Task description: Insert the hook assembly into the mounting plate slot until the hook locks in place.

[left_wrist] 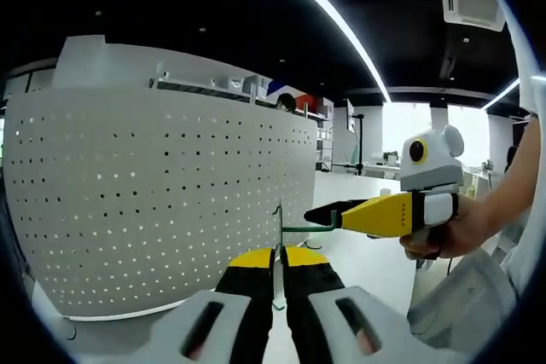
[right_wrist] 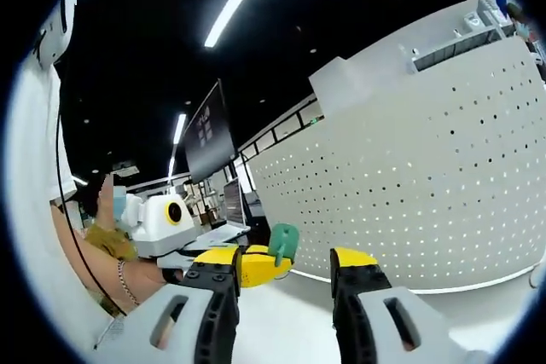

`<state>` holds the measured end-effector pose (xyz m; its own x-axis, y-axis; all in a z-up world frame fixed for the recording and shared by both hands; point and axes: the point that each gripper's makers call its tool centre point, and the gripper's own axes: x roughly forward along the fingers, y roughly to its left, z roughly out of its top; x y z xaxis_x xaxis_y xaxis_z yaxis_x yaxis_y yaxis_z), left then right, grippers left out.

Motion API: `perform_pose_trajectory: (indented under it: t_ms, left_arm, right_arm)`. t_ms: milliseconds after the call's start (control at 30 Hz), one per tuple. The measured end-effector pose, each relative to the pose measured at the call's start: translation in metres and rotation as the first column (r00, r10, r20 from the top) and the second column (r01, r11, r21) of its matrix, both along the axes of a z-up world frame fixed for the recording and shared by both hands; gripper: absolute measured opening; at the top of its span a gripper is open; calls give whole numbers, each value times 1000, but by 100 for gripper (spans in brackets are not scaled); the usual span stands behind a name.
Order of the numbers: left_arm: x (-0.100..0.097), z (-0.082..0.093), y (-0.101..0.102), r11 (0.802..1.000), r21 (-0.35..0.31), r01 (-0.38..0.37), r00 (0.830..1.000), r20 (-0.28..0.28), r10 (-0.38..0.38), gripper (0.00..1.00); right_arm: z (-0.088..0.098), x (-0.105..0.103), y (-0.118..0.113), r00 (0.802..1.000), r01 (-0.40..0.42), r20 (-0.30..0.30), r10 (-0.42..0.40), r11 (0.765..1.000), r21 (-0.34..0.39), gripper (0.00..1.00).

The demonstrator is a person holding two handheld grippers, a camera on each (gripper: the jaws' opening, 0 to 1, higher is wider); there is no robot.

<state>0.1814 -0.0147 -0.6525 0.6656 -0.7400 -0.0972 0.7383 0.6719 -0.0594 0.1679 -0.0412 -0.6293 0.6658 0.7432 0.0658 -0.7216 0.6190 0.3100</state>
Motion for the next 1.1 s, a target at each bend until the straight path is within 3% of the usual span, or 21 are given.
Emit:
perform_pose_trajectory:
  t_ms: [567, 767, 1100]
  left_arm:
    - [2, 1, 1, 1000, -18, -12, 1000, -6, 12, 3]
    - [1, 1, 0, 1000, -19, -8, 1000, -6, 8, 3]
    - [2, 1, 2, 1000, -24, -18, 1000, -7, 18, 3]
  right_arm:
    - [-4, 13, 14, 999, -1, -41, 1, 1000, -2, 22]
    - [-4, 13, 20, 999, -11, -40, 11, 1000, -8, 11]
    - [-8, 16, 24, 999, -4, -51, 3, 1000, -30, 9]
